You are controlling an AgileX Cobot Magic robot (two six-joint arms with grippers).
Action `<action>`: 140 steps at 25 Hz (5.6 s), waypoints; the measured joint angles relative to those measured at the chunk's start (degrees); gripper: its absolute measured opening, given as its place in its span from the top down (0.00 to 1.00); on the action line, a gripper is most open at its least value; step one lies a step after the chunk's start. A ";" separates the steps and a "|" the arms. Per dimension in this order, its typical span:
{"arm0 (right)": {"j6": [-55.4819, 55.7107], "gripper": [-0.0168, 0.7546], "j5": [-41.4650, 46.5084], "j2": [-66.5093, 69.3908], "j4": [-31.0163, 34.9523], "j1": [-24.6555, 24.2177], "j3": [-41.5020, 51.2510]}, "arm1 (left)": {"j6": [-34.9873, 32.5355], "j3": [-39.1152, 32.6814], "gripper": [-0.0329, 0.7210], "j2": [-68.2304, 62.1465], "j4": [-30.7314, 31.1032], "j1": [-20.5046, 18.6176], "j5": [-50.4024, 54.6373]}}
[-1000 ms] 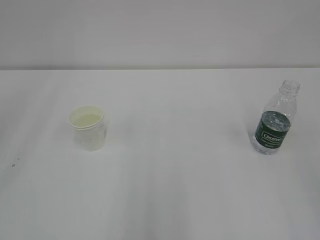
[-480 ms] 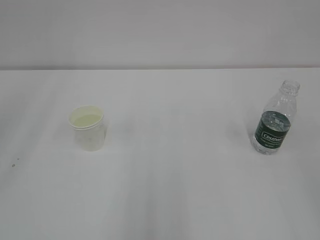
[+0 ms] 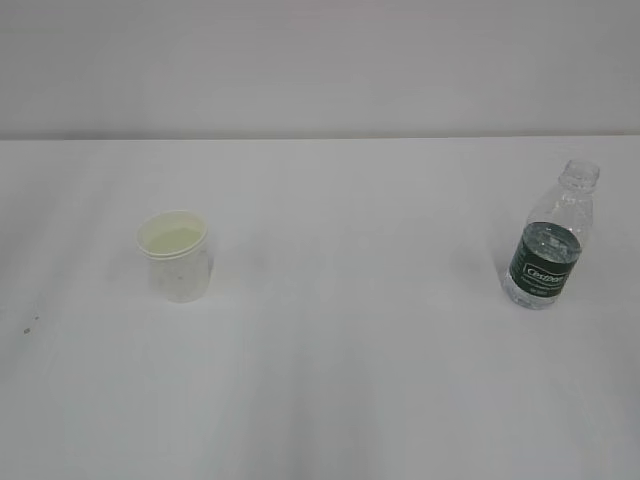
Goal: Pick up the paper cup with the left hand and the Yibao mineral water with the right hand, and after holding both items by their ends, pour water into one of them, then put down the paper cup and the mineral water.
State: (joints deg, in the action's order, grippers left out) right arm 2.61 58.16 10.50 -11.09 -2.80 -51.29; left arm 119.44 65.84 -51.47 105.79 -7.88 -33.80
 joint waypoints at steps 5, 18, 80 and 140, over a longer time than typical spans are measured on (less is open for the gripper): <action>0.00 0.21 0.00 0.00 0.00 0.00 0.00 | -7.08 0.00 0.28 0.00 -3.87 0.00 0.13; 0.00 0.21 0.00 0.00 0.00 0.00 0.00 | -28.34 0.00 0.28 0.00 -32.75 0.00 4.45; -0.05 0.21 0.00 0.00 -2.83 0.00 0.00 | -116.62 -0.01 0.34 14.23 -105.79 10.22 70.62; 0.55 0.21 9.48 -9.13 9.48 0.00 0.00 | -116.62 -6.24 0.34 40.22 -108.72 10.22 90.07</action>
State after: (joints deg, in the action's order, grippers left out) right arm 3.16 67.64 1.37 -1.61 -2.80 -51.29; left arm 2.82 59.60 -11.25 -2.93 2.34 56.26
